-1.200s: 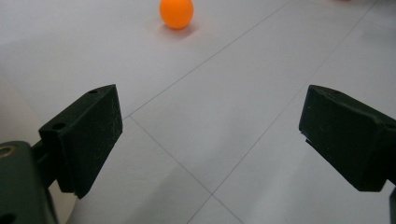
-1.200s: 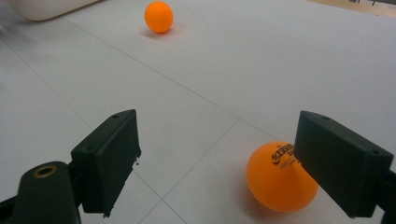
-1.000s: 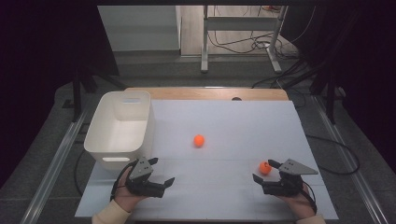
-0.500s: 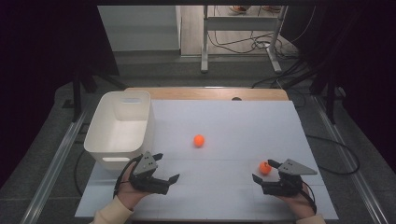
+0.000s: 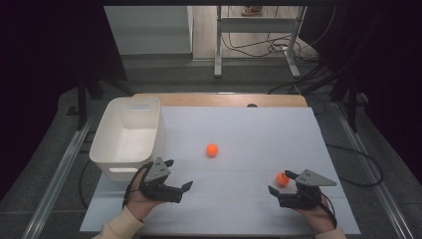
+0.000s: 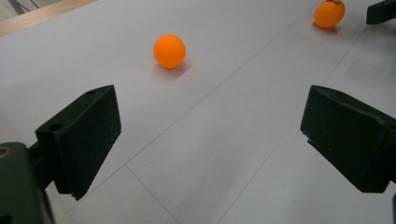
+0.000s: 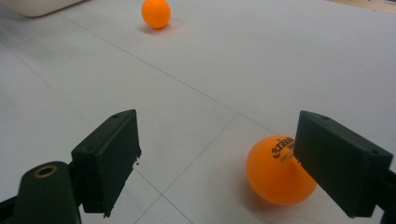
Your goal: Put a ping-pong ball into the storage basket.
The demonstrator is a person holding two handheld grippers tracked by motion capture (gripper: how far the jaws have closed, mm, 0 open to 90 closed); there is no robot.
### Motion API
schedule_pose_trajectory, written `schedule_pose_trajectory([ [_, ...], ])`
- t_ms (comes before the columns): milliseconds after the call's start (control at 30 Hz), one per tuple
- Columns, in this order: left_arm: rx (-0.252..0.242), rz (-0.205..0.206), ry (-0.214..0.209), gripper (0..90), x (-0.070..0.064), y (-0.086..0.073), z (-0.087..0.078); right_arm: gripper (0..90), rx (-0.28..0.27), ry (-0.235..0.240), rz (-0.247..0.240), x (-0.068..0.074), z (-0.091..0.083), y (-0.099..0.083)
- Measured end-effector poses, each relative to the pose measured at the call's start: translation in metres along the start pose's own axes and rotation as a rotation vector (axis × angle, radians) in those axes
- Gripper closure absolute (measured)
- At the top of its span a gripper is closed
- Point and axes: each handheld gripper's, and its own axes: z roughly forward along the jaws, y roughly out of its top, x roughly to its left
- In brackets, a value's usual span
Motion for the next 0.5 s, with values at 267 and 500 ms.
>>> schedule_pose_trajectory([
  [267,0.014,-0.011,-0.015,5.2,-0.002,0.012,0.011,15.2,0.006,0.001,-0.001,0.0,0.001,0.0],
  [500,0.013,-0.009,-0.026,5.2,-0.003,0.021,0.019,15.2,0.004,0.0,-0.001,0.0,0.0,0.0],
])
